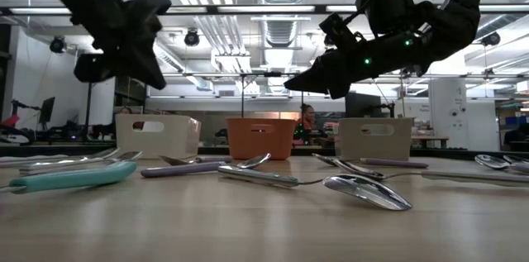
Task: Sort silverware by color (type)
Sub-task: Put the blue patterned spoon into the white bin
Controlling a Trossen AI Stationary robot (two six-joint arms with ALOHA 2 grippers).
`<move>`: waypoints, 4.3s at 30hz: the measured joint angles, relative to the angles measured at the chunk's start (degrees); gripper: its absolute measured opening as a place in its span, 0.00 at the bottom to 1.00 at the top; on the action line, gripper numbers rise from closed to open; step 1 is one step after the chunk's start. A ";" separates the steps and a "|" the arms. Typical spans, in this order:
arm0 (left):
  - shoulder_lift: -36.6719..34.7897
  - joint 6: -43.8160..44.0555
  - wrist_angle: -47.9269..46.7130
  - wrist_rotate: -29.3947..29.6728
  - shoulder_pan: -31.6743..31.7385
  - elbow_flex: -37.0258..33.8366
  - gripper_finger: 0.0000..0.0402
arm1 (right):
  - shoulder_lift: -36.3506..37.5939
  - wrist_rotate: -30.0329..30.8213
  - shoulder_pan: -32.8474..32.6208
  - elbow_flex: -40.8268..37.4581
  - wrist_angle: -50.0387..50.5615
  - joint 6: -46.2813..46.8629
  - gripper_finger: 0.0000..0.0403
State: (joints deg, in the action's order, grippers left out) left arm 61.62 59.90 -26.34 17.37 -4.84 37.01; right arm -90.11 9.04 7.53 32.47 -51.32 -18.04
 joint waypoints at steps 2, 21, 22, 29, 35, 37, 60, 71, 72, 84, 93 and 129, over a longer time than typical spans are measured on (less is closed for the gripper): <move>2.89 -1.08 -1.97 0.03 -1.14 2.55 0.00 | 0.01 0.00 0.00 0.00 -0.01 0.00 0.13; 23.04 5.34 -21.40 -15.48 -4.10 13.93 0.00 | 0.02 -0.01 0.00 0.00 0.29 0.78 0.13; 23.40 6.34 -23.36 -15.39 -4.18 14.33 0.00 | 0.02 0.00 0.00 0.00 0.30 0.79 0.13; 24.98 9.08 -27.46 -14.99 -4.77 12.53 0.04 | 0.04 0.00 0.00 0.00 0.45 0.91 0.13; 25.32 9.85 -26.74 -14.67 -4.97 11.11 0.19 | 0.04 0.00 0.00 0.00 0.47 0.92 0.13; 25.30 10.23 -26.19 -13.71 -5.24 11.11 0.25 | 0.04 0.00 0.00 0.00 0.47 0.92 0.13; 25.01 17.67 -11.10 -9.05 -8.72 2.83 0.32 | 0.04 0.00 0.00 0.02 1.33 1.03 0.13; 25.90 17.65 -11.92 -8.40 -8.88 2.76 0.10 | 0.04 0.00 0.00 0.02 1.35 1.09 0.13; 26.00 17.63 -12.06 -8.32 -8.88 2.76 0.08 | 0.04 0.00 0.00 0.02 1.35 1.09 0.13; 25.58 17.37 -12.29 -7.87 -8.86 2.70 0.01 | 0.04 0.00 0.00 0.02 1.35 0.98 0.13; 21.79 17.11 -11.41 -7.89 -8.77 2.48 0.00 | 0.04 0.00 0.00 0.02 1.37 1.03 0.13; 17.30 -26.14 -27.26 -3.59 21.35 30.50 0.00 | 0.04 0.01 0.00 0.02 1.37 0.92 0.13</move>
State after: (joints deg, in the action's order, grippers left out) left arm 78.91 33.76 -53.61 13.78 16.51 67.51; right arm -90.06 9.05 7.53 32.49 -49.95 -17.12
